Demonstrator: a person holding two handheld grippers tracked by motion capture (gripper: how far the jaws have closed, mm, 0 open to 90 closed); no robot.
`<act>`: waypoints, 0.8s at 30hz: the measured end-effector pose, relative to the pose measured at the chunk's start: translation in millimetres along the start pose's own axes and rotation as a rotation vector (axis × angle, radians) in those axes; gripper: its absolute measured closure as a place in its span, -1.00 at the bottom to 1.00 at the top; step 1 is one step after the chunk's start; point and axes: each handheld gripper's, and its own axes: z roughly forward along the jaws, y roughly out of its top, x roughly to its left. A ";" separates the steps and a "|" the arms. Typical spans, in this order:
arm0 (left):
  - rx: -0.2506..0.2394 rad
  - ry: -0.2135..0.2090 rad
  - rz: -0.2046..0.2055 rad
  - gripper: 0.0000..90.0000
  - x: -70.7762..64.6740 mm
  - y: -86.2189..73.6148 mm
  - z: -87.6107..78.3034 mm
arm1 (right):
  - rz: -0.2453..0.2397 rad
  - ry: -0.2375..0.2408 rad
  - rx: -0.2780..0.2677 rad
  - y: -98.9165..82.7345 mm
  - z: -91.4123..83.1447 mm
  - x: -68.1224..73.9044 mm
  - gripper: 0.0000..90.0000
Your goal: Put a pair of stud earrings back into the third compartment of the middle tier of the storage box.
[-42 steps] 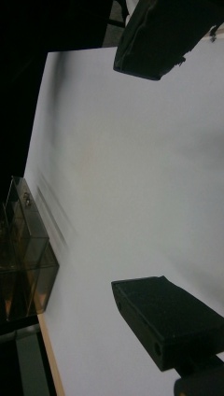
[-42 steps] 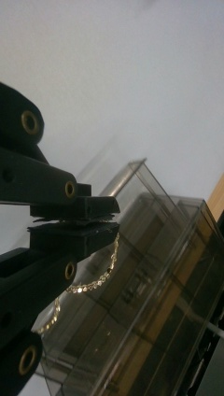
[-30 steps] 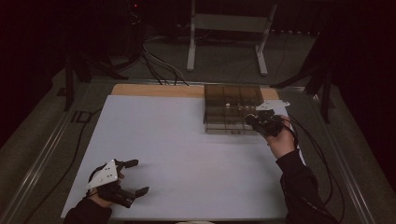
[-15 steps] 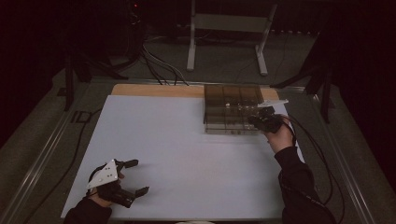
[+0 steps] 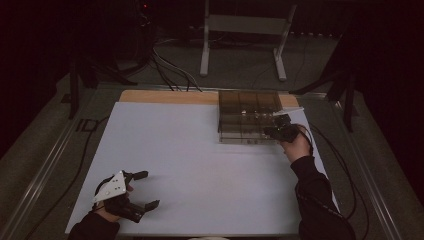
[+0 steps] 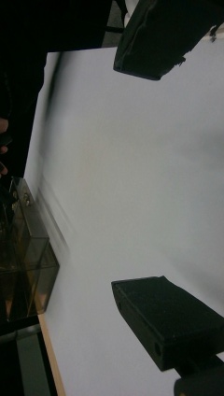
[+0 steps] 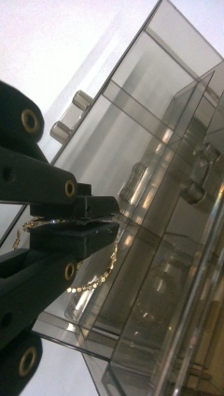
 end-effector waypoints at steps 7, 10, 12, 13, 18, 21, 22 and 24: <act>0.002 -0.001 0.000 -0.99 0.3 -0.2 0.3 | 0.004 0.000 0.016 -2.1 2.2 -1.2 0.91; -0.001 -0.001 0.001 -0.99 -0.1 0.1 0.1 | 0.005 0.013 0.012 -1.5 1.7 -1.5 0.83; 0.002 0.001 -0.004 -0.99 0.4 -0.3 0.0 | 0.009 0.012 0.003 -0.2 -0.5 -1.9 0.64; 0.002 0.001 -0.004 -0.99 0.4 -0.3 0.0 | 0.009 0.012 0.003 -0.2 -0.5 -1.9 0.64; 0.001 0.001 -0.003 -0.99 0.5 -0.2 0.3 | 0.014 0.016 -0.044 3.9 -16.0 0.4 0.32; -0.003 -0.001 0.000 -0.99 -0.1 0.3 0.2 | 0.033 0.037 -0.080 6.6 -24.6 4.6 0.06; -0.002 0.000 0.000 -0.99 0.0 0.2 0.3 | 0.036 0.048 -0.092 7.6 -27.3 6.4 -0.01; -0.001 0.000 -0.003 -0.99 0.3 0.3 0.6 | 0.043 0.074 -0.112 9.6 -31.8 10.5 -0.17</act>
